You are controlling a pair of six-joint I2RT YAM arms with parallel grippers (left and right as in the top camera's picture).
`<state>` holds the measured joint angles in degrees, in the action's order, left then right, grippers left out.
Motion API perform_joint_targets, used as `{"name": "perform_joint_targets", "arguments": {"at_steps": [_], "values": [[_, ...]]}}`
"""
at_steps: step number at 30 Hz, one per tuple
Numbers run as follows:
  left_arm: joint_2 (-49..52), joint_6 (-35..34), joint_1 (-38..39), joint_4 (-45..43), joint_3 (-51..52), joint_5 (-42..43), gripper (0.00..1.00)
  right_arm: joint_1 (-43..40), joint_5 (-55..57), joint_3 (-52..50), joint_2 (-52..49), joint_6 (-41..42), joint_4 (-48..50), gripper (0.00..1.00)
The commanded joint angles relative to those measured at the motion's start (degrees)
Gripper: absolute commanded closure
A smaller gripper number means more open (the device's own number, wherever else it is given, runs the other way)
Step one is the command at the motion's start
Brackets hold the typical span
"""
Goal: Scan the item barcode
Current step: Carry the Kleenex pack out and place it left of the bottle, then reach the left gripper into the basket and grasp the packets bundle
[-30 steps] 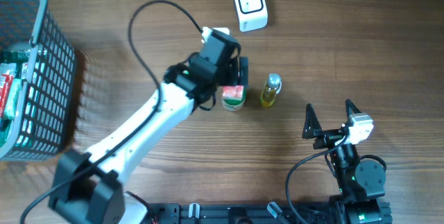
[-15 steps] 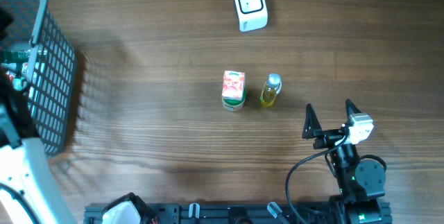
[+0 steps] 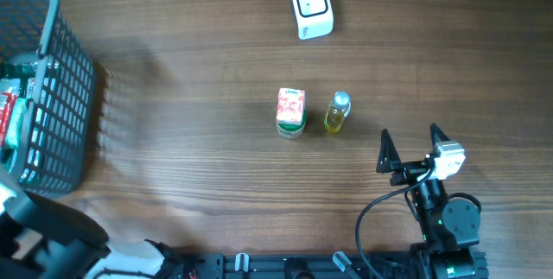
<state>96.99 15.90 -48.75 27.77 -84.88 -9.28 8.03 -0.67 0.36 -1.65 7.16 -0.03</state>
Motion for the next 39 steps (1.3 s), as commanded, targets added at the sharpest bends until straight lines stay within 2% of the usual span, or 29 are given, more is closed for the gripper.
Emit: {"name": "perform_joint_targets", "arguments": {"at_steps": [1,4,8,15,17,20,22,23,24,26,29,34,39], "values": [[6.84,9.11,-1.73,0.31,-0.11,9.05,0.0,-0.24,-0.52,0.02,0.24,-0.98,0.17,0.0],[12.83,14.16,-1.88,0.28,-0.11,15.69,0.0,-0.24,-0.52,0.02,0.24,-1.01,0.17,0.0],[19.56,17.79,-1.88,-0.09,-0.11,17.35,0.0,-0.24,-0.52,0.02,0.24,-0.98,0.17,0.0],[22.1,18.1,-1.88,-0.22,-0.11,18.38,0.0,-0.24,-0.52,0.02,0.24,-1.01,0.17,0.0],[22.1,16.98,-1.88,0.9,-0.11,18.88,0.03,-0.24,-0.55,0.02,0.24,-1.01,0.17,0.0],[21.68,10.32,-1.88,1.84,-0.11,18.84,0.1,-0.24,-0.55,0.02,0.24,-1.03,0.17,0.0],[20.48,4.68,-1.88,1.62,-0.13,18.84,0.08,-0.24,-0.52,0.02,0.24,-1.01,0.17,0.0],[19.58,4.2,-1.88,1.62,-0.22,18.84,0.0,-0.24,-0.55,0.02,0.24,-1.01,0.17,0.0],[18.97,4.24,-1.88,1.57,-0.22,18.82,0.0,-0.24,-0.52,0.02,0.24,-0.98,0.17,0.0],[18.32,5.42,-1.88,1.75,-0.22,18.84,0.0,-0.24,-0.52,0.02,0.24,-1.01,0.17,0.0],[18.29,14.95,-1.4,2.51,-0.22,18.45,0.0,-0.24,-0.52,0.02,0.24,-1.01,0.17,0.0],[18.29,25.24,-0.57,3.1,-0.22,17.16,0.0,-0.24,-0.55,0.02,0.24,-1.01,0.17,0.0],[19.8,25.86,-0.59,5.64,-0.2,17.38,0.0,-0.24,-0.52,0.02,0.24,-1.03,0.17,0.0]]}}
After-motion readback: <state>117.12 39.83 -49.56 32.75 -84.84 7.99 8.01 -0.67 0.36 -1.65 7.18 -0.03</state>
